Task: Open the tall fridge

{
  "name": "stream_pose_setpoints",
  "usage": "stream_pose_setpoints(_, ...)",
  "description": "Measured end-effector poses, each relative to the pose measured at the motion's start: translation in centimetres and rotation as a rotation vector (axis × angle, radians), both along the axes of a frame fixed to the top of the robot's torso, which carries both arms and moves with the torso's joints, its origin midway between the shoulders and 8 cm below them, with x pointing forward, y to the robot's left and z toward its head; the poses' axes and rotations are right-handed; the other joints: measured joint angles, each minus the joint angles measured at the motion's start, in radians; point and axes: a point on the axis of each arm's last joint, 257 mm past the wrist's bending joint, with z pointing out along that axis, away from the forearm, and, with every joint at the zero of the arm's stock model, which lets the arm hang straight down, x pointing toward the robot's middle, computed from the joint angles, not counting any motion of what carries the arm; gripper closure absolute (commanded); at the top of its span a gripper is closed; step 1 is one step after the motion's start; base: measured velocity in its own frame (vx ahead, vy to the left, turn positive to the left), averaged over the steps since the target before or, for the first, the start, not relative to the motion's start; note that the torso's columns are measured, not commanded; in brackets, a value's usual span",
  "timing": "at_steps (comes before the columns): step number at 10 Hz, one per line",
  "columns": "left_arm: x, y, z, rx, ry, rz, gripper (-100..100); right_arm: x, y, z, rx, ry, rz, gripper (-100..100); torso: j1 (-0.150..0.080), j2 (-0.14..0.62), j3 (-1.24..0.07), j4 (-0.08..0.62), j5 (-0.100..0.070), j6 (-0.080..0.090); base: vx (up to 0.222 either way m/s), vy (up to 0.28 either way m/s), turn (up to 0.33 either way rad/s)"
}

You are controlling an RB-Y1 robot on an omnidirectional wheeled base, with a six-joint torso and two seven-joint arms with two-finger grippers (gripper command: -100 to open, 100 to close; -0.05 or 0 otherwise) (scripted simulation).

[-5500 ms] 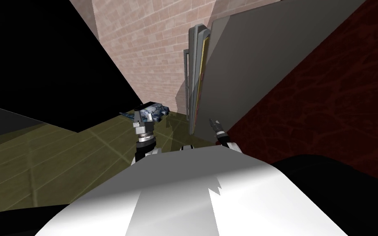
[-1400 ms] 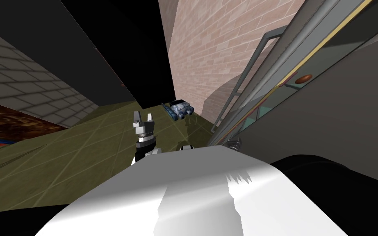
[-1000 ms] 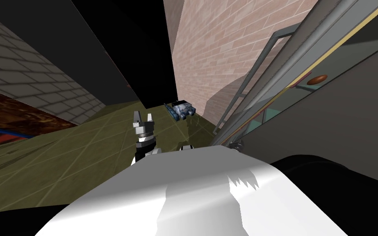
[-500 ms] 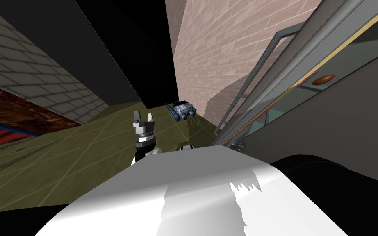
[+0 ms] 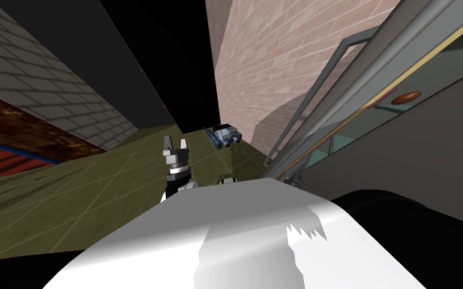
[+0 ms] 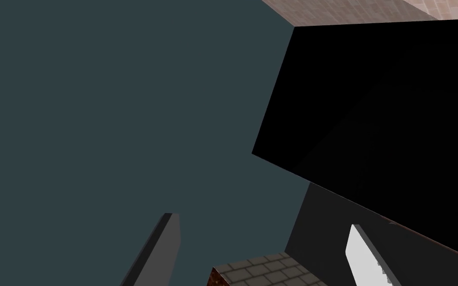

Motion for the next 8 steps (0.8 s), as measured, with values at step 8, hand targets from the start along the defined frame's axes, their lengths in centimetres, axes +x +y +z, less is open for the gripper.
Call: stream_pose_setpoints(8,0.0,0.0,0.0,0.000,0.000,0.000,0,1.1,0.2,1.4,-0.087,0.024,0.033,-100,-0.003,0.016,0.009,-0.003,-0.005,0.026,0.037,-0.005,0.085)
